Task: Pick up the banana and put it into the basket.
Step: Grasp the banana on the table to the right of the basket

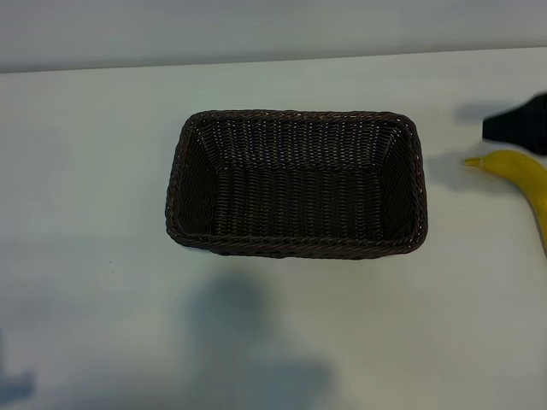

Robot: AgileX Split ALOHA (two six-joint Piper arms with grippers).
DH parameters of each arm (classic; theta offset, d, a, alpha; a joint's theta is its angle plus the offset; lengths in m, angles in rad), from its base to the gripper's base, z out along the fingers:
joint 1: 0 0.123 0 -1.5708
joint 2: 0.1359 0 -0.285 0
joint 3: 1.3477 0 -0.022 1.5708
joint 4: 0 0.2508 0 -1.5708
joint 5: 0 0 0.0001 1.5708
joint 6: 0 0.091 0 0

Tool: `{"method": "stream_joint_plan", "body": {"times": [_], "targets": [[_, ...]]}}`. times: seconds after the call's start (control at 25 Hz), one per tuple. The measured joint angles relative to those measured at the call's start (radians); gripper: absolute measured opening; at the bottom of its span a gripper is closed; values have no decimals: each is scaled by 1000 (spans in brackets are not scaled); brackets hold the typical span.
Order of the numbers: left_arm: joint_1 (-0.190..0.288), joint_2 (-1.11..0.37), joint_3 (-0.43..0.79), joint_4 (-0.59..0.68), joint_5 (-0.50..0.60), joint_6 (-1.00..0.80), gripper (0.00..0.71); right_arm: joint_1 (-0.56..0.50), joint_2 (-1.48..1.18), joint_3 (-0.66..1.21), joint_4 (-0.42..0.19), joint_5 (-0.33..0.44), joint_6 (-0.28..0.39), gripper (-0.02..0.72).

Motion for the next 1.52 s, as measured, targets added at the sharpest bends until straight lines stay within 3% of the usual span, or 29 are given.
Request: {"method": "stream_joint_plan", "body": {"times": [0.12,0.24,0.32,0.56,0.64,0.68,0.8,1.52], "targets": [[0,0,0,0,0,1,560,0,76,-85,-27,8,40,549],[0,0,0,0,0,1,560,0,149,-160,-122,31,111,549],[0,0,0,0,0,1,560,0,191,-202,-243,48,194,549],[0,0,0,0,0,1,560,0,252,-253,-682,58,522,549],[0,0,0,0,0,3,560,0,267,-257,-790,62,577,549],[0,0,0,0,0,4,560,0,276,-258,-816,64,595,549],[0,0,0,0,0,5,560,0,311,-258,-848,52,614,549],[0,0,1,0,0,5,560,0,573,-258,-853,-54,625,549]]}}
